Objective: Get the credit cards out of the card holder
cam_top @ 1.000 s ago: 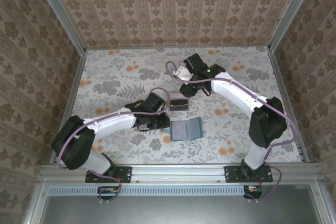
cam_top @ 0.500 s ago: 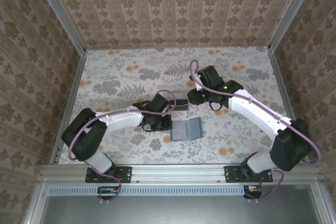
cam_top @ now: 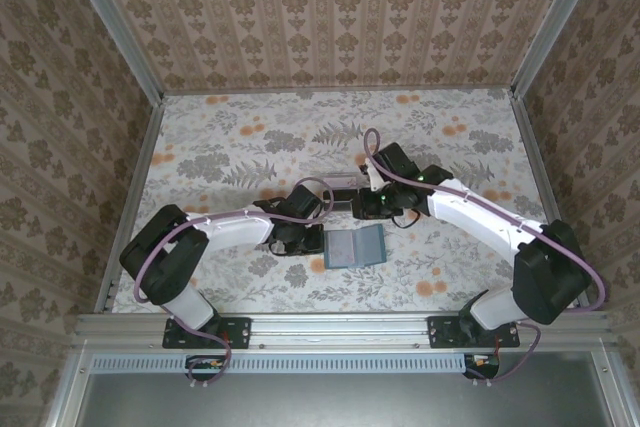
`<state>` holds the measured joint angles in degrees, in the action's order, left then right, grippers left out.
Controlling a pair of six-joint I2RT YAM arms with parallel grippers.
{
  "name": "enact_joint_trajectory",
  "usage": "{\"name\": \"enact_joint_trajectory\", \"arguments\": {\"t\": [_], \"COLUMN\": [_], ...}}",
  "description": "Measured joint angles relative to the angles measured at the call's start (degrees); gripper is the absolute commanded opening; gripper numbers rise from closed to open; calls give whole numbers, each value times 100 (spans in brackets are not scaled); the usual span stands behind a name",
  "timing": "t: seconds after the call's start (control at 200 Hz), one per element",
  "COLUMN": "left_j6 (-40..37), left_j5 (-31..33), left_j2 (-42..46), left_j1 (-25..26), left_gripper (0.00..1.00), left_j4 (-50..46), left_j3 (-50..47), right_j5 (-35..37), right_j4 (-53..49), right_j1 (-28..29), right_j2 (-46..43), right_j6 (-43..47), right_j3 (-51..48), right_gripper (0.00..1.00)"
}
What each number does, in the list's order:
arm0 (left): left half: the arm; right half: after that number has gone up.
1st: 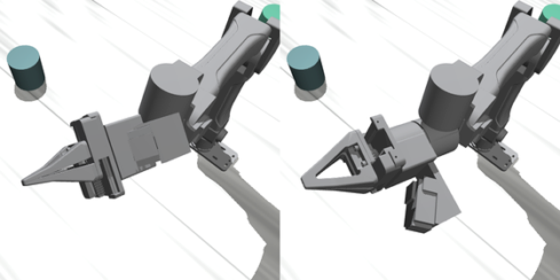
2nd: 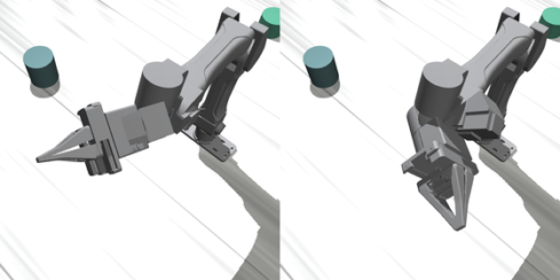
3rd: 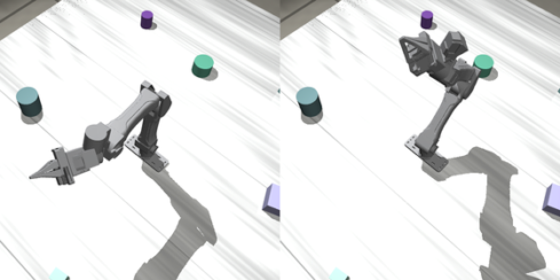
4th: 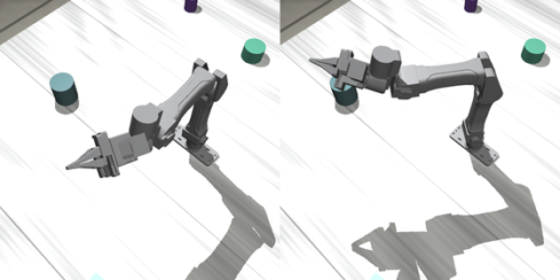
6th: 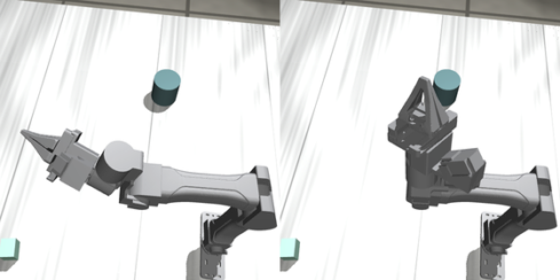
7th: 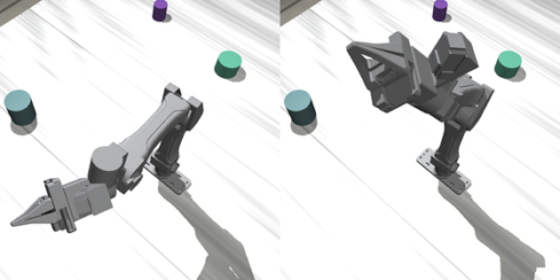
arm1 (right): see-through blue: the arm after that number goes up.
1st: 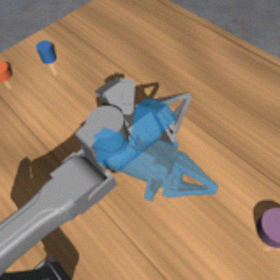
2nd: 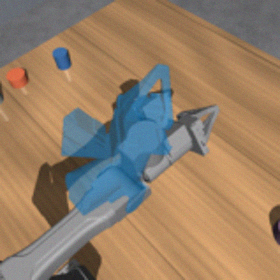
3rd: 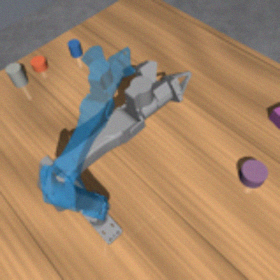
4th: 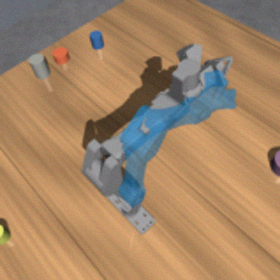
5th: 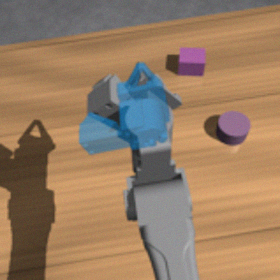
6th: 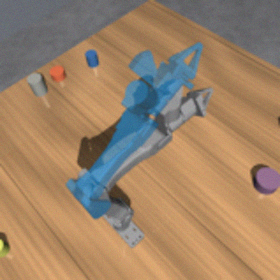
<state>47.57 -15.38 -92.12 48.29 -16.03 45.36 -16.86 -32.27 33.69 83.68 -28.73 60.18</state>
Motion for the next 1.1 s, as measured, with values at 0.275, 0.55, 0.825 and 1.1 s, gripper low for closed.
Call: {"name": "enact_joint_trajectory", "arguments": {"t": [0.275,0.55,0.825,1.1], "left_j6": [28,74,87,87], "left_j5": [-9,-33,-133,-199], "left_j2": [122,260,304,306], "left_j1": [0,-7,-39,-81], "left_gripper": [10,10,10,10], "left_j4": [273,564,699,737], "left_j3": [-225,-452,-566,-588], "right_j5": [-509,-721,-717,-251], "right_j4": [391,898,1025,728], "right_j1": [404,715,901,988], "right_j2": [643,1235,1700,1860], "right_j6": [-581,-1016,-1222,-1198], "right_j3": [-144,-153,-153,42], "right_gripper": [29,29,31,37]}}
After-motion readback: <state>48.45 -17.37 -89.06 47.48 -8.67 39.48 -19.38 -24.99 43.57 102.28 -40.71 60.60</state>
